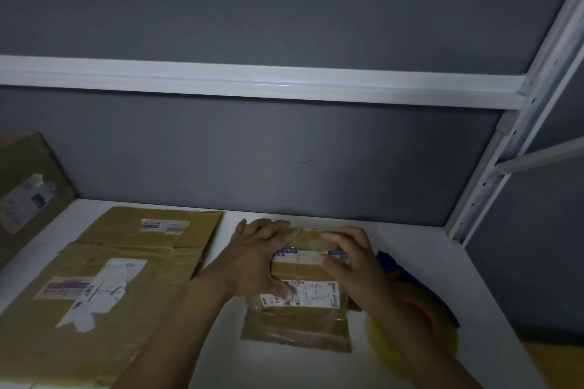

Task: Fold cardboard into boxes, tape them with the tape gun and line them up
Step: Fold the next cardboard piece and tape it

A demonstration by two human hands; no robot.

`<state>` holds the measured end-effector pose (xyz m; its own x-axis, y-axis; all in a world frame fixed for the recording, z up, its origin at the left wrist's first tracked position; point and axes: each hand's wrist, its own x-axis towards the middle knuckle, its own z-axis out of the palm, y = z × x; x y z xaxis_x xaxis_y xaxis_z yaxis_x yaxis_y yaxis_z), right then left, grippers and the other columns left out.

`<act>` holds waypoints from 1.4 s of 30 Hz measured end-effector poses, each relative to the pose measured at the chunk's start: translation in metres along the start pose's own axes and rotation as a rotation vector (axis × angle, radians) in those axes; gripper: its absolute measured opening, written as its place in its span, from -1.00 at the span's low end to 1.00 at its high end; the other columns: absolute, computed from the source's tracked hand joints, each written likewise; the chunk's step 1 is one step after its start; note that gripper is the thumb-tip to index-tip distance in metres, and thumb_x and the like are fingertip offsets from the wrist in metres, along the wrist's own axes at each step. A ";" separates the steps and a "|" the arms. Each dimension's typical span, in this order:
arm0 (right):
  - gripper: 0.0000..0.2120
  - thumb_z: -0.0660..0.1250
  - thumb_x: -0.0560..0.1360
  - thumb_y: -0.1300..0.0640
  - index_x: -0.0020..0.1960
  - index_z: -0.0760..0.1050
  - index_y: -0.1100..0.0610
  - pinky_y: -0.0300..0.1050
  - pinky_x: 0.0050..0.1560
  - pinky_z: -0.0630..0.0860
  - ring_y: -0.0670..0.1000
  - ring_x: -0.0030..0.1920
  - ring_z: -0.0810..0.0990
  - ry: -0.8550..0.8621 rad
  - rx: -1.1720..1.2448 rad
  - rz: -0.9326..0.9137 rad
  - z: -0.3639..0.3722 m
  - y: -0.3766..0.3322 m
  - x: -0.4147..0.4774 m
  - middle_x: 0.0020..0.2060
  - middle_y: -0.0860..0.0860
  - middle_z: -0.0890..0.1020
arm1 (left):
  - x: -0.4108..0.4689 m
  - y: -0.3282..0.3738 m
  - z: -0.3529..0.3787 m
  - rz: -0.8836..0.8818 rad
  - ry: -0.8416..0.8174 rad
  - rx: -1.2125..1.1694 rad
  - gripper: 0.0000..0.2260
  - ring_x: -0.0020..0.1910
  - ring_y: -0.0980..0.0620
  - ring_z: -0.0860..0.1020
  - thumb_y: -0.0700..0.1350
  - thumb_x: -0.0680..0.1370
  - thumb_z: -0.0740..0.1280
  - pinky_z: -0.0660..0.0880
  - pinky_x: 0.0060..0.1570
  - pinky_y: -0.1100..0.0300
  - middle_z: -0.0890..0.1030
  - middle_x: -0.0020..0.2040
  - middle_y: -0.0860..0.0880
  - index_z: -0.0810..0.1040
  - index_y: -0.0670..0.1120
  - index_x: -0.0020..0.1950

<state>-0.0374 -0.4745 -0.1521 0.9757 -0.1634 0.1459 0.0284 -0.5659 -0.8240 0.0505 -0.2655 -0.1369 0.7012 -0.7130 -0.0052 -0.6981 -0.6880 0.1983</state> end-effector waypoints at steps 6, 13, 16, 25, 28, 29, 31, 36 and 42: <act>-0.51 0.25 0.56 -0.08 0.45 0.24 -0.12 -0.20 0.17 0.51 -0.19 0.33 0.25 -0.146 -0.119 0.038 -0.005 -0.006 0.006 0.33 -0.33 0.03 | -0.010 -0.010 0.011 -0.084 0.156 -0.335 0.05 0.50 0.19 -0.33 0.58 0.10 0.28 -0.14 0.51 0.08 -0.25 0.52 0.26 -0.10 0.32 0.46; -0.48 0.16 0.57 -0.17 0.50 0.15 -0.15 -0.13 0.37 0.13 -0.14 0.43 -0.01 -0.140 -0.383 -0.038 0.000 -0.014 0.011 0.46 -0.21 0.11 | -0.026 -0.004 0.019 -0.209 0.289 -0.889 0.12 0.27 0.31 0.44 0.20 0.14 0.57 0.49 0.16 0.35 0.22 0.47 0.26 -0.03 0.21 0.54; -0.53 0.20 0.58 -0.07 0.47 0.22 -0.15 -0.17 0.35 0.14 -0.17 0.43 0.00 -0.143 -0.261 -0.009 -0.001 -0.011 0.010 0.46 -0.23 0.13 | -0.026 -0.006 0.019 -0.178 0.285 -0.800 0.07 0.35 0.19 0.40 0.48 0.09 0.44 0.44 0.31 0.16 0.25 0.46 0.19 0.14 0.18 0.50; -0.56 0.24 0.58 -0.01 0.43 0.29 -0.18 -0.06 0.24 0.51 -0.17 0.43 0.22 -0.158 -0.089 0.046 -0.010 -0.008 0.003 0.46 -0.33 0.10 | -0.021 -0.009 0.013 -0.107 0.189 -0.482 -0.06 0.40 0.17 0.23 0.64 0.15 0.18 0.29 0.34 0.30 0.11 0.42 0.25 0.08 0.33 0.46; -0.50 0.25 0.58 0.03 0.48 0.21 -0.12 -0.21 0.01 0.61 -0.21 0.31 0.34 -0.156 -0.040 0.062 -0.010 -0.010 -0.001 0.42 -0.38 0.05 | -0.021 -0.006 0.015 -0.089 0.217 -0.518 -0.08 0.48 0.16 0.13 0.60 0.15 0.27 0.29 0.42 0.13 -0.03 0.50 0.29 0.07 0.37 0.44; -0.48 0.24 0.58 0.04 0.50 0.18 -0.10 -0.25 -0.01 0.60 -0.23 0.30 0.33 -0.160 -0.034 0.059 -0.008 -0.010 -0.003 0.41 -0.39 0.02 | -0.020 -0.005 0.018 -0.084 0.233 -0.538 -0.10 0.50 0.16 0.11 0.58 0.16 0.30 0.30 0.42 0.08 -0.05 0.51 0.30 0.11 0.36 0.43; -0.48 0.23 0.59 0.03 0.51 0.17 -0.08 -0.28 0.02 0.58 -0.24 0.33 0.29 -0.155 -0.029 0.042 -0.003 -0.009 -0.006 0.43 -0.38 0.00 | -0.018 -0.002 0.022 -0.081 0.259 -0.548 -0.13 0.50 0.15 0.08 0.57 0.17 0.31 0.29 0.43 0.04 -0.03 0.51 0.29 0.17 0.34 0.41; -0.53 0.24 0.58 0.02 0.47 0.26 -0.05 -0.12 0.14 0.57 -0.16 0.39 0.30 -0.122 -0.037 0.008 -0.002 -0.007 -0.005 0.48 -0.28 0.10 | -0.020 -0.001 0.020 -0.104 0.237 -0.617 -0.10 0.44 0.21 0.18 0.58 0.11 0.32 0.37 0.35 0.24 0.10 0.41 0.34 0.28 0.26 0.39; -0.59 0.25 0.56 -0.05 0.40 0.35 -0.13 -0.33 0.20 0.37 -0.23 0.37 0.16 -0.052 -0.157 -0.050 0.003 -0.003 -0.001 0.38 -0.27 0.20 | -0.024 -0.008 0.019 -0.079 0.294 -0.781 -0.02 0.33 0.46 0.26 0.41 0.10 0.50 0.36 0.19 0.50 0.24 0.40 0.32 0.41 -0.04 0.41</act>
<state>-0.0379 -0.4706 -0.1513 0.9840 -0.0923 0.1522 0.0465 -0.6923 -0.7202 0.0362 -0.2453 -0.1569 0.8287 -0.5277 0.1862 -0.4196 -0.3657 0.8308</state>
